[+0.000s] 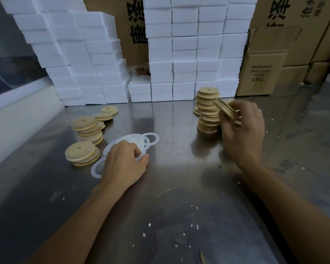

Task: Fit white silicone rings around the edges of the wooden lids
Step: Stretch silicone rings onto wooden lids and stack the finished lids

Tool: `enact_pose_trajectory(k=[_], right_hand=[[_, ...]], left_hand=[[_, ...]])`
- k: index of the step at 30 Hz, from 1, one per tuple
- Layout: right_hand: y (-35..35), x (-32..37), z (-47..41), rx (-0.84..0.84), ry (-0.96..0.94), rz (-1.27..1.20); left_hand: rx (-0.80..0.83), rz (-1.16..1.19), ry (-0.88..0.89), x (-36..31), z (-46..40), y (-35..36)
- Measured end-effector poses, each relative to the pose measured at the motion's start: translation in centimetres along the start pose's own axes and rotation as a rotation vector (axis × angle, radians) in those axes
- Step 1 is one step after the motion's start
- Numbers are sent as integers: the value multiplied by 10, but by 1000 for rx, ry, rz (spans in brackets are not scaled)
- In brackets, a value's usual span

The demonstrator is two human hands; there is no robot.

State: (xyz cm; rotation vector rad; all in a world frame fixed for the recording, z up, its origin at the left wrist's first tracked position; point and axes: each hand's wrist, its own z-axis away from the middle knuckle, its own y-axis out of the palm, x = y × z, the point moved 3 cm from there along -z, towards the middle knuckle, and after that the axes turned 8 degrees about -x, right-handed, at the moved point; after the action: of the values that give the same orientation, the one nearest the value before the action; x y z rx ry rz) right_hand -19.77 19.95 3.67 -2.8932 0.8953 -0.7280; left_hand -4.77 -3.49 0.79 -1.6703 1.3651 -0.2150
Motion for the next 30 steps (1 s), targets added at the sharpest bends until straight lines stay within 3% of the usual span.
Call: enact_pose_trajectory(k=[4,7,12,17,20,22,26,30], right_hand=[[-1,18,6,51,15,-150],[-3,29,11,127,132,-243],[3,40,20,283,704,-473],[11,46,35,394,1043,-631],[12,48,38,403,1073,-706],[11,46,38,390,1031,-608],[13,43,41,408,1003,-506],[14,40,41,445,956,-481]], left_hand=[[-4,-7,-29,-3,1,-3],[-23,19,-25,-5,0,-7],[-81,65,6,-10,-3,-15],[-94,34,98,-16,-5,-22],[-110,20,222,-23,-7,-27],[-113,91,266,-29,-6,-28],[-81,387,227,-33,-2,-28],[-42,531,201,-33,-1,-26]])
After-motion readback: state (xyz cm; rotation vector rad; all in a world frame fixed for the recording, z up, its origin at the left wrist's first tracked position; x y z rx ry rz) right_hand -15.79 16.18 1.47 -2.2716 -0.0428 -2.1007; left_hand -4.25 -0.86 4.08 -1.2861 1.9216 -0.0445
